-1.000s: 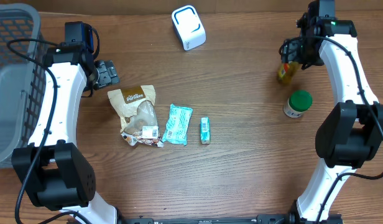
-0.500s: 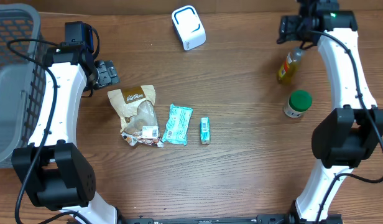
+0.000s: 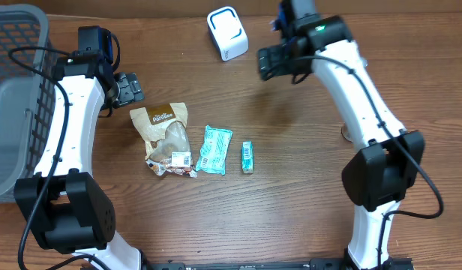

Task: Scan the item barcode
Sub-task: 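Move the right gripper over the small Kleenex tissue pack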

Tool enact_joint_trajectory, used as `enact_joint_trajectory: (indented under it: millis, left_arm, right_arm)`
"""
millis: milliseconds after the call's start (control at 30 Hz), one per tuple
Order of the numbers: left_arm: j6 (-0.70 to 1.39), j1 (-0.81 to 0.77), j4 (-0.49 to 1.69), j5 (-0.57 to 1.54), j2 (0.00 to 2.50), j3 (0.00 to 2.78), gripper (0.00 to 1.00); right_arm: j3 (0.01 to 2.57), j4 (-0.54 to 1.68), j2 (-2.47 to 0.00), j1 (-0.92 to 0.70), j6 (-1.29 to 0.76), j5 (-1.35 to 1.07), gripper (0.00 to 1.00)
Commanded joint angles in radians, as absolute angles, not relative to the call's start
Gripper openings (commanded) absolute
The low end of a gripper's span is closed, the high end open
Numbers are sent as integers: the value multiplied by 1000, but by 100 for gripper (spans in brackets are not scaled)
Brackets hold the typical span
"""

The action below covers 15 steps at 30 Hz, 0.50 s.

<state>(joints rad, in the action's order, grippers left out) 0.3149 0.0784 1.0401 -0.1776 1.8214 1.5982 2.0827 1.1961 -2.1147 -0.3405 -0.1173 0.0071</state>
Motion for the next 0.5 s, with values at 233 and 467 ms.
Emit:
enact_joint_trajectory:
  millis: [233,467]
  left_arm:
    - [311,72,1039,-190,1805,1606,100]
    - [311,72,1039,-191,1805,1606,100]
  right_arm:
    - [2094,1289,-2096,-467,-292,-181,100]
    - [2093,1433,-2104,-512,-369,-152,100]
